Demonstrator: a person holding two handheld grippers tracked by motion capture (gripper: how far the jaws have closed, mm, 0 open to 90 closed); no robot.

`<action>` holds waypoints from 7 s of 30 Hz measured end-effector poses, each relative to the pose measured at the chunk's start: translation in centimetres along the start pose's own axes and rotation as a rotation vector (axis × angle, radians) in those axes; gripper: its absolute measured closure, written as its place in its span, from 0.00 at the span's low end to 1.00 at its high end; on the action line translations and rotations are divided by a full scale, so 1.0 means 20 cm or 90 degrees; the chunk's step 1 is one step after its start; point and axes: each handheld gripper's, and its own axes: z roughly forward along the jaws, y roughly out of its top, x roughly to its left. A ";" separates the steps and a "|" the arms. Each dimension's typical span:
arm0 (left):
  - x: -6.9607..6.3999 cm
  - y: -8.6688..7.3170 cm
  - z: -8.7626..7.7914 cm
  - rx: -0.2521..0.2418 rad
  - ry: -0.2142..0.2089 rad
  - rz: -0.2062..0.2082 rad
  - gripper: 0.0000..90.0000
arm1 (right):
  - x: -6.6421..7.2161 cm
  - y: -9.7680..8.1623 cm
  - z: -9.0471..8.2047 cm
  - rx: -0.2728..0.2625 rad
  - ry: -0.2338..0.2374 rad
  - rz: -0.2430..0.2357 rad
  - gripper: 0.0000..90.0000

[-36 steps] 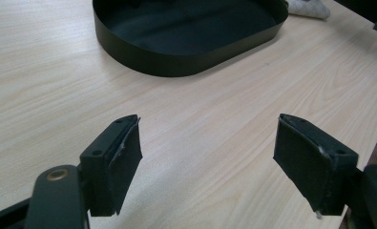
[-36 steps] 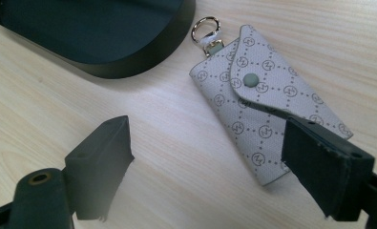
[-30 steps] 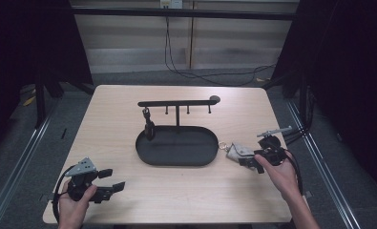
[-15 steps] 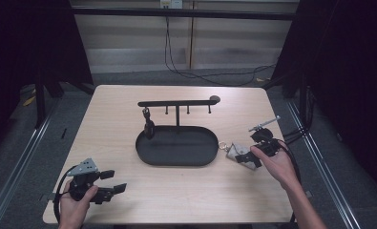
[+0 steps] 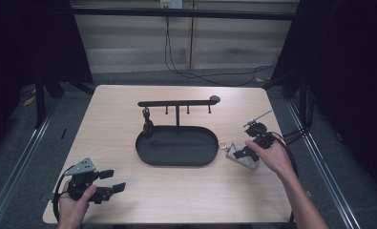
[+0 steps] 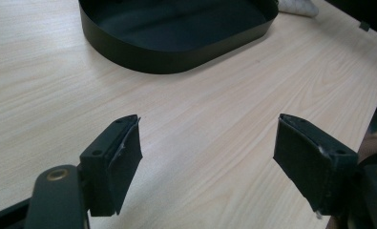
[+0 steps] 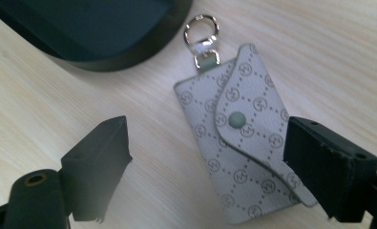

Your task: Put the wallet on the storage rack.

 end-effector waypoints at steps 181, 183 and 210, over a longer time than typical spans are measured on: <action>-0.02 0.02 0.01 0.025 -0.010 -0.001 0.18 | 0.14 0.38 0.06 -0.082 0.106 0.159 0.34; -0.02 0.02 0.01 0.025 -0.009 -0.001 0.18 | 0.15 0.39 0.09 -0.087 0.107 0.157 0.34; -0.01 0.02 0.01 0.026 -0.015 -0.005 0.18 | 0.24 0.43 0.37 -0.088 0.129 0.174 0.34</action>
